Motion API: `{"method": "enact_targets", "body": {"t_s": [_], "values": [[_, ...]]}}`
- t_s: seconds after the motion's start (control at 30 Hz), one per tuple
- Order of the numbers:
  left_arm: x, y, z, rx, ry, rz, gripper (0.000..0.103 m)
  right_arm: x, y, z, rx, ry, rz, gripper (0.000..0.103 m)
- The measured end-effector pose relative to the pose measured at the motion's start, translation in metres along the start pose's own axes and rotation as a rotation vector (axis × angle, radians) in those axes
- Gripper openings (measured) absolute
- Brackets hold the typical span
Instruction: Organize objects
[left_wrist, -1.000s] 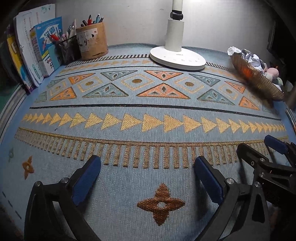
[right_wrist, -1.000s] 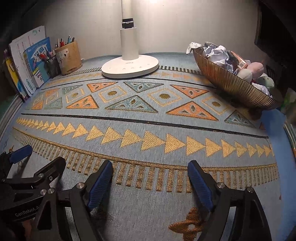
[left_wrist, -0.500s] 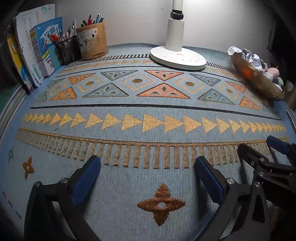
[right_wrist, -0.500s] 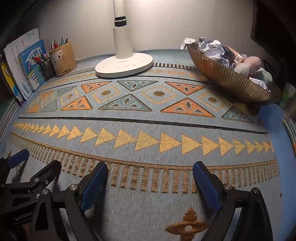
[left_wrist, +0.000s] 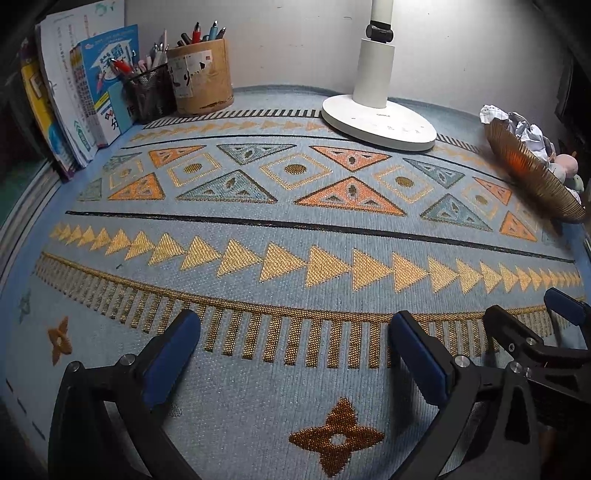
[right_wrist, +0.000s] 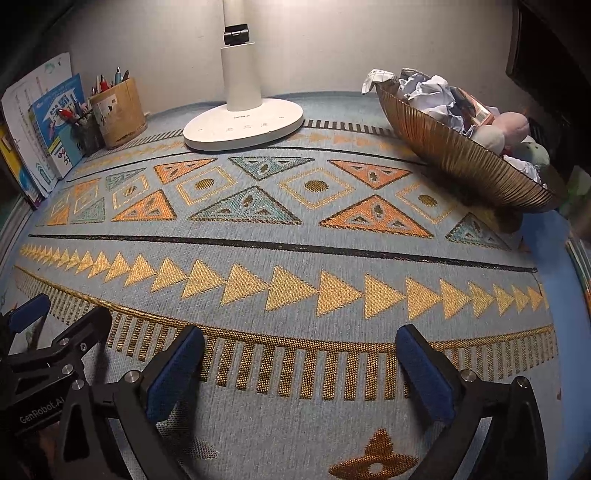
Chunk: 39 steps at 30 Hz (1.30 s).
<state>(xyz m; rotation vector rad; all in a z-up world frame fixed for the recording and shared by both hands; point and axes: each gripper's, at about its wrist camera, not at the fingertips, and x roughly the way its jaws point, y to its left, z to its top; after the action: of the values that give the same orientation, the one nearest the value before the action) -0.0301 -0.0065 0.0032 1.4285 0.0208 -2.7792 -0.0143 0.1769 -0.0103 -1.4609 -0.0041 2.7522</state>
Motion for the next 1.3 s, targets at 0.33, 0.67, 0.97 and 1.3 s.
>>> {"method": "enact_targets", "body": {"t_s": [0.33,0.67,0.97,1.3], "values": [[0.0027,0.0020,0.0033,-0.002,-0.004,0.003,0.103,0.0035,0.0020,0.0041,0.028,-0.036,-0.014,0.103],[0.0024,0.0020,0.0035,0.004,-0.004,-0.001,0.103,0.0041,0.0018,0.0040,0.028,-0.036,-0.013,0.103],[0.0020,0.0028,0.0032,0.004,-0.004,-0.002,0.103,0.0041,0.0018,0.0040,0.028,-0.036,-0.013,0.103],[0.0023,0.0024,0.0034,0.004,-0.004,-0.003,0.103,0.0041,0.0016,0.0037,0.028,-0.036,-0.013,0.103]]}}
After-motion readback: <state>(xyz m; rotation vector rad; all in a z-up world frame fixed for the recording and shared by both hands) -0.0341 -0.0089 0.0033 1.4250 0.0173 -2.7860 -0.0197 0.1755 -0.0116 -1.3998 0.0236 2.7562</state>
